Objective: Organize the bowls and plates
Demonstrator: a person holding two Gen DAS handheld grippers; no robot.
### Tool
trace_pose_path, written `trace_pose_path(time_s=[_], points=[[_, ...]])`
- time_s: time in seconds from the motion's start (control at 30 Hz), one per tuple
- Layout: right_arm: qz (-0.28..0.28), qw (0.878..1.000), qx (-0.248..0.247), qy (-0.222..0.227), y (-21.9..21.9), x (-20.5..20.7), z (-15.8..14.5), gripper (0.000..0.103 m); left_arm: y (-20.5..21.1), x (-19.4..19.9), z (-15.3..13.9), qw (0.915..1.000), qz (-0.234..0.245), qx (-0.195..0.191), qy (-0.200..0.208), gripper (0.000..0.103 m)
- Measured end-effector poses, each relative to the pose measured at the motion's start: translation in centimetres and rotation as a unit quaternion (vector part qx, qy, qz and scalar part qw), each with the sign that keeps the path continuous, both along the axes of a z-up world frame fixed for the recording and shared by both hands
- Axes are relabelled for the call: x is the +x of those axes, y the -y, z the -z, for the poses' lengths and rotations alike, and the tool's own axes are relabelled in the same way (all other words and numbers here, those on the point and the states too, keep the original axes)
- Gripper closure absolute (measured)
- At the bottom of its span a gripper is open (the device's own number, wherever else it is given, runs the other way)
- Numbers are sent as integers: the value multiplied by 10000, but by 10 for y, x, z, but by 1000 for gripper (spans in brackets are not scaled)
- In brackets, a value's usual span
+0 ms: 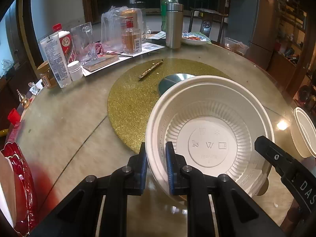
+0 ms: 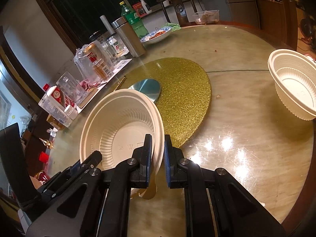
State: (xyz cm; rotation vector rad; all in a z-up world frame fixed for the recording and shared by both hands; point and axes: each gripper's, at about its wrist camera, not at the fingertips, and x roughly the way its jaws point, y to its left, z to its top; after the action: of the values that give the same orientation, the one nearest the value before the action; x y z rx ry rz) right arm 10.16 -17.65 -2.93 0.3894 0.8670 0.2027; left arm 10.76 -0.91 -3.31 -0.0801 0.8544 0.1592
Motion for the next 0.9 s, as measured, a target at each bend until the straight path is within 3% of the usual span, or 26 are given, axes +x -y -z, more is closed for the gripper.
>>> trace_pose_path(time_s=[0.9], points=[[145,9994,-180,254,8,-10,-9,92,14,-10,-12,9993,41,302,213,87]])
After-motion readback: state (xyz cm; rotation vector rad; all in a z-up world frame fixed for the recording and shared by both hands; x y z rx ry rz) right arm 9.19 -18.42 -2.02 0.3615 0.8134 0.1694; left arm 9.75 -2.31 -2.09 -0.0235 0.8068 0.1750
